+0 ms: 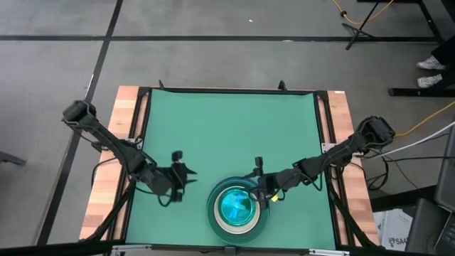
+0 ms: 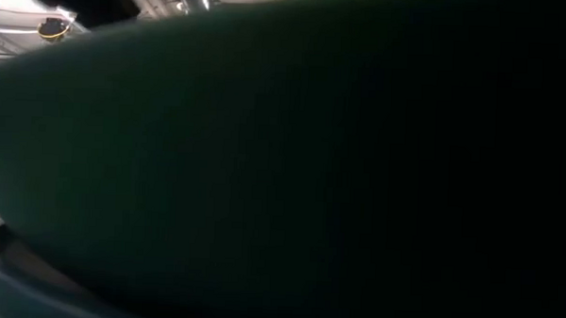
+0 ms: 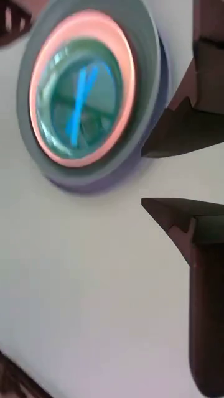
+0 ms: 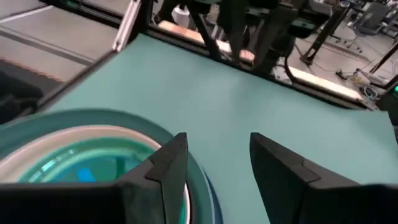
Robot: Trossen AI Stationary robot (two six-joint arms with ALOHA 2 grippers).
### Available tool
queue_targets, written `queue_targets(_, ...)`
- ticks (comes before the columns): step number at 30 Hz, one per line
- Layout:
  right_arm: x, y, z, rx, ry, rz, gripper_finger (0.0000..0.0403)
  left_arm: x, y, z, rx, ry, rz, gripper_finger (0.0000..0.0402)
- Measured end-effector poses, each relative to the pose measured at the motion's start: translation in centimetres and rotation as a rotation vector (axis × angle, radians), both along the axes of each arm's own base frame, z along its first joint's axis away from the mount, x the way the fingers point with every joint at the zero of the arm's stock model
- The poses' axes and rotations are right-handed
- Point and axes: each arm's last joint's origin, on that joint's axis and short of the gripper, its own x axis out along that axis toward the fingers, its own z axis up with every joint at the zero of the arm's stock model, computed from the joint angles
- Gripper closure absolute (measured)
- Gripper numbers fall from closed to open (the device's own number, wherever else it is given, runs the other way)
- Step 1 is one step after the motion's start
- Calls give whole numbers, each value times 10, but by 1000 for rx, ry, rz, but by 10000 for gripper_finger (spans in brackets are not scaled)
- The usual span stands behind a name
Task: Stack plastic plates
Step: Return to Home Position
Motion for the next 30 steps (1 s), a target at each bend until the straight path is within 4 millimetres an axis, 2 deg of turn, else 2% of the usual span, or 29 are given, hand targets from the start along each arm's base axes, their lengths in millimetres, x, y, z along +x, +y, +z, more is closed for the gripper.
queue_targets(7,-2,-17,-13,21,-8,-41,233,-34,22,-20,-71,-90,74,294)
queue_targets(11,-3,-34,-22,54,-38,-48,233,-43,30,-28,-43,-94,101,294)
queue_targets(16,-1,-64,-31,134,-25,-70,233,-46,41,-41,47,-80,156,294)
queue_targets(19,3,-83,-32,176,-20,-82,233,-49,48,-50,103,-49,151,295)
queue_targets(23,7,-104,-27,227,-64,-49,233,-53,62,-56,74,-26,58,311)
queue_targets(27,9,-118,-22,260,-107,-9,240,-59,83,-59,0,-111,-29,334)
queue_targets(30,10,-124,-19,283,-129,-7,264,-67,99,-64,-34,-188,-33,353)
